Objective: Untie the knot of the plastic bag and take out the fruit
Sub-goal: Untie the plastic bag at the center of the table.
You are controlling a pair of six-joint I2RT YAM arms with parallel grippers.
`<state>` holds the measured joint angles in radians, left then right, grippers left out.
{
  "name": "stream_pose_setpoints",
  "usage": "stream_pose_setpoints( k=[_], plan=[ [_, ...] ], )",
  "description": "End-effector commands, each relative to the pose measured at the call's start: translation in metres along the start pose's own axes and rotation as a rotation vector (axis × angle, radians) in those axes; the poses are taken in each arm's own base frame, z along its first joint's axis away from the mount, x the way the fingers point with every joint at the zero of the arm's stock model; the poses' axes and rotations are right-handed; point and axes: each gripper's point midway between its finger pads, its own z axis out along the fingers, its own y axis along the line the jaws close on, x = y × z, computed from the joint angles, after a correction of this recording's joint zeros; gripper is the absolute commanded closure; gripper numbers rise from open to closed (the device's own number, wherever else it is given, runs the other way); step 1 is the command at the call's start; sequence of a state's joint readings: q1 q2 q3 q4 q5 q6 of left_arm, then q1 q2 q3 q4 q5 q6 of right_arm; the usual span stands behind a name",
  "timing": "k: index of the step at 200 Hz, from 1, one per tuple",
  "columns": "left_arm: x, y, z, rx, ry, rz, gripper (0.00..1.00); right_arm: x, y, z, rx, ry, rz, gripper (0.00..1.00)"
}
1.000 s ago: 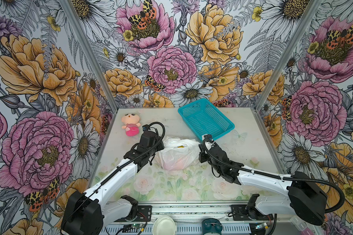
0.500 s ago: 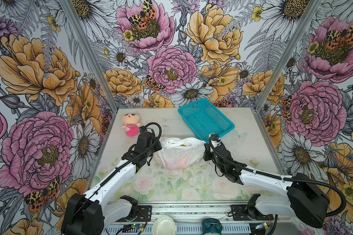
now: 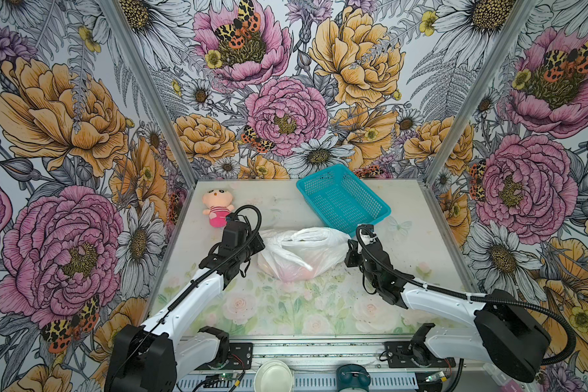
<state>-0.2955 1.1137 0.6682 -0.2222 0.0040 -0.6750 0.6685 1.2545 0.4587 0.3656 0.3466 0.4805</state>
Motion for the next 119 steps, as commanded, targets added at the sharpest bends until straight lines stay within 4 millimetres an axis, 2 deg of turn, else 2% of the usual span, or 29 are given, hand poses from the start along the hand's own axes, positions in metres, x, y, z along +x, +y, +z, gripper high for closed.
stream_pose_setpoints(
  k=[1,90,98,119],
  plan=[
    [-0.005,0.002,0.003,0.011,-0.017,-0.026,1.00,-0.013,-0.006,-0.003,0.003,-0.054,0.058,1.00],
    [-0.007,0.010,0.003,-0.007,-0.026,-0.042,1.00,-0.009,-0.018,-0.003,0.016,-0.067,0.083,1.00],
    [-0.007,0.010,0.003,-0.008,-0.025,-0.042,1.00,-0.012,-0.013,-0.005,-0.008,-0.075,0.067,0.92],
    [-0.005,0.010,0.005,-0.008,-0.018,-0.041,1.00,-0.027,-0.002,-0.016,-0.058,-0.111,0.007,0.61]
  ],
)
